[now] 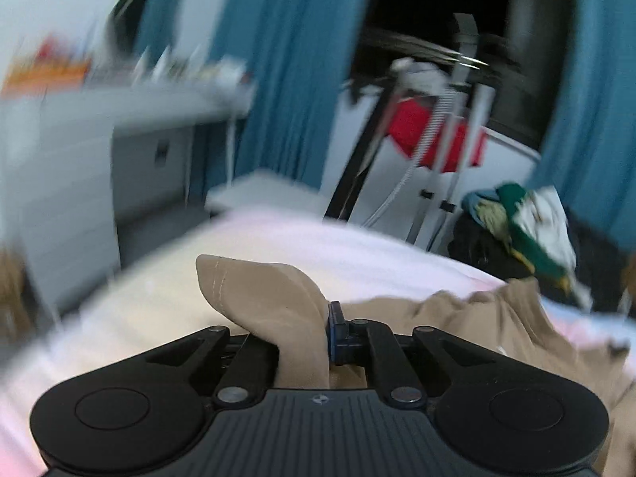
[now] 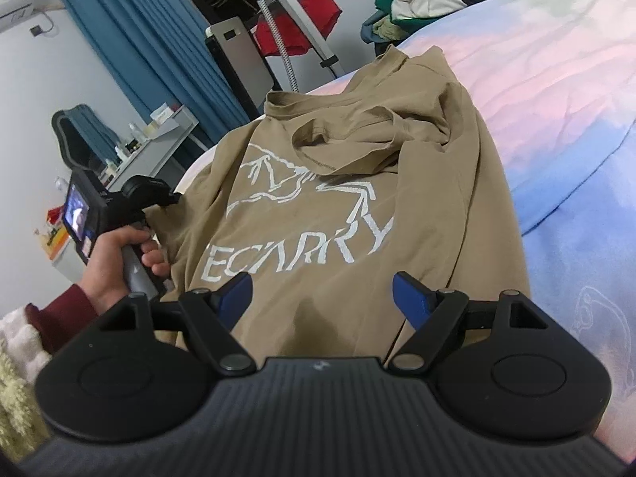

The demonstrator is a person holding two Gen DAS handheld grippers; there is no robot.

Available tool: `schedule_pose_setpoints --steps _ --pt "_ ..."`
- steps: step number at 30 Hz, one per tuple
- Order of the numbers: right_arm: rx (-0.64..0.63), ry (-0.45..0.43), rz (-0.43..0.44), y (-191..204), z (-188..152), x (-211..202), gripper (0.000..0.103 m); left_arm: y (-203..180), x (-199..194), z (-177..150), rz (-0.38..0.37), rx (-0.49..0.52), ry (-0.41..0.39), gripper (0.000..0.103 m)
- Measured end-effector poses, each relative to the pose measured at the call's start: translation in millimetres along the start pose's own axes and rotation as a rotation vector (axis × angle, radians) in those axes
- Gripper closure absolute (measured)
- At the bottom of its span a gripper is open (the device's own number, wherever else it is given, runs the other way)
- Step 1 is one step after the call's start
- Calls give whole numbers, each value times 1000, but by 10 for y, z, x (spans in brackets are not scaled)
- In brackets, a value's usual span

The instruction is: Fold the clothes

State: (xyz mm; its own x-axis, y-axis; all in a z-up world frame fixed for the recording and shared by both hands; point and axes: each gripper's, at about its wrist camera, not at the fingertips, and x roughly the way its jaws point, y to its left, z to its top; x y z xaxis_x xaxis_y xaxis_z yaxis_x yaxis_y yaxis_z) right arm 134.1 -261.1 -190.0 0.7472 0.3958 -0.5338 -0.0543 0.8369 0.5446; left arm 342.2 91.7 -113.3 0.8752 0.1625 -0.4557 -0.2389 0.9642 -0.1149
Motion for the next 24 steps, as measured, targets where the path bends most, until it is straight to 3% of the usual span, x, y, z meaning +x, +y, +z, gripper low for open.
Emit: schedule_pose_setpoints --steps 4,9,12,16,19,20,21,23,24 --pt "19 -9 -23 -39 35 -76 24 -687 -475 64 -28 264 -128 96" --pt "87 -27 -89 -238 103 -186 24 -1776 -893 -182 -162 594 -255 96" --pt "144 -55 -120 -394 149 -249 24 -2358 -976 -566 -265 736 -246 95" --pt "206 -85 -138 -563 201 -298 24 -2912 -870 -1055 -319 822 -167 89" --pt "229 -88 -142 -643 206 -293 23 -3050 -718 -1275 -356 836 -83 64" --pt "232 -86 -139 -660 205 -287 23 -3052 -706 -1311 -363 837 -65 45" --pt "233 -86 -134 -680 202 -281 23 -3027 -695 -1321 -372 835 -47 34" --pt "229 -83 -130 -695 206 -257 23 -2971 -676 -1335 -392 830 -12 19" --pt "226 -82 -124 -692 209 -247 23 -2865 -721 -1282 -416 812 10 18"
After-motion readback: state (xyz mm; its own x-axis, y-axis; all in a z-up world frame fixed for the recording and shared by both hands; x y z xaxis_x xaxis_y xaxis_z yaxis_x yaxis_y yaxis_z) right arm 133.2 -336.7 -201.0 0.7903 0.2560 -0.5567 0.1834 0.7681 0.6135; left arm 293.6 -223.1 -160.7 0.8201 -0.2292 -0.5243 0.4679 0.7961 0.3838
